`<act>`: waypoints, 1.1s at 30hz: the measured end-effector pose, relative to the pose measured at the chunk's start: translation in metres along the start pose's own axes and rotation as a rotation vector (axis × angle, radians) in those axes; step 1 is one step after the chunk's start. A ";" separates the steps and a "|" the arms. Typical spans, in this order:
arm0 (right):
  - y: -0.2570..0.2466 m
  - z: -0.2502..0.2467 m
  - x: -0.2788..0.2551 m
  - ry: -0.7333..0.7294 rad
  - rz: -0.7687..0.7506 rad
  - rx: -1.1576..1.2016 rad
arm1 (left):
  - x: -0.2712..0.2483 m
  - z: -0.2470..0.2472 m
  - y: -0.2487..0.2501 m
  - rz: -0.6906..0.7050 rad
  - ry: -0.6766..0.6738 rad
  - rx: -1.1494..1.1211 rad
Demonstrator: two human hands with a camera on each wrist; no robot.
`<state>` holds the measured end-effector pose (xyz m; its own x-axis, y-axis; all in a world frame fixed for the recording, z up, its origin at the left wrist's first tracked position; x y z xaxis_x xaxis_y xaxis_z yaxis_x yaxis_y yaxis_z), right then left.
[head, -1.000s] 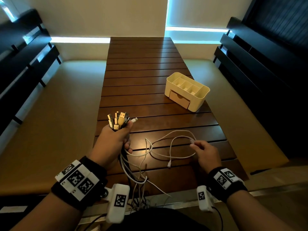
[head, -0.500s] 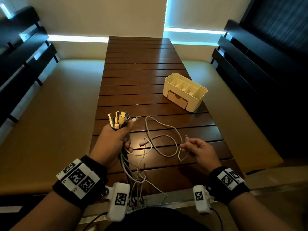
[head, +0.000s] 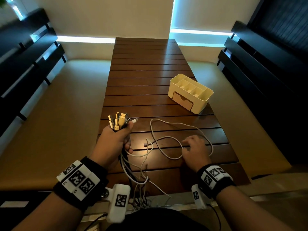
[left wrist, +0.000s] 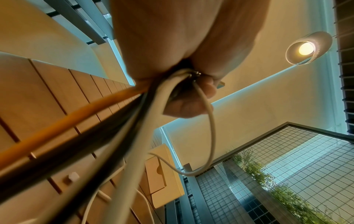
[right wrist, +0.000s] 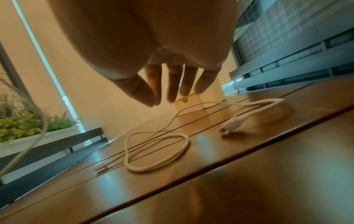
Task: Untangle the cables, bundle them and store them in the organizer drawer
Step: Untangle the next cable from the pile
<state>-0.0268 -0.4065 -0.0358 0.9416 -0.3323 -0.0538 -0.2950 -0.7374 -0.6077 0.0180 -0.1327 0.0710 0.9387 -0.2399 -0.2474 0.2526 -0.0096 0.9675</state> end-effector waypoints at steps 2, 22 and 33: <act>-0.014 0.016 0.005 -0.057 -0.095 0.049 | 0.000 -0.003 -0.001 0.001 0.011 0.001; -0.020 0.041 0.055 -0.133 0.159 0.155 | 0.001 -0.021 -0.008 -0.010 0.113 -0.049; -0.088 -0.028 0.010 -0.066 0.033 0.928 | 0.007 0.029 0.008 0.071 0.038 0.012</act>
<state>0.0046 -0.3611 0.0393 0.9509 -0.2895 -0.1097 -0.1004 0.0467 -0.9939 0.0194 -0.1625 0.0783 0.9625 -0.2034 -0.1796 0.1823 -0.0053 0.9832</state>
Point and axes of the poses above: each hand's wrist, its own x-axis towards the middle knuckle, its own z-axis out of the palm, y = z × x, the point moved 5 cm from there along x, towards the middle knuckle, and after that the axes turned 10 degrees about x, right-handed, at the moved point
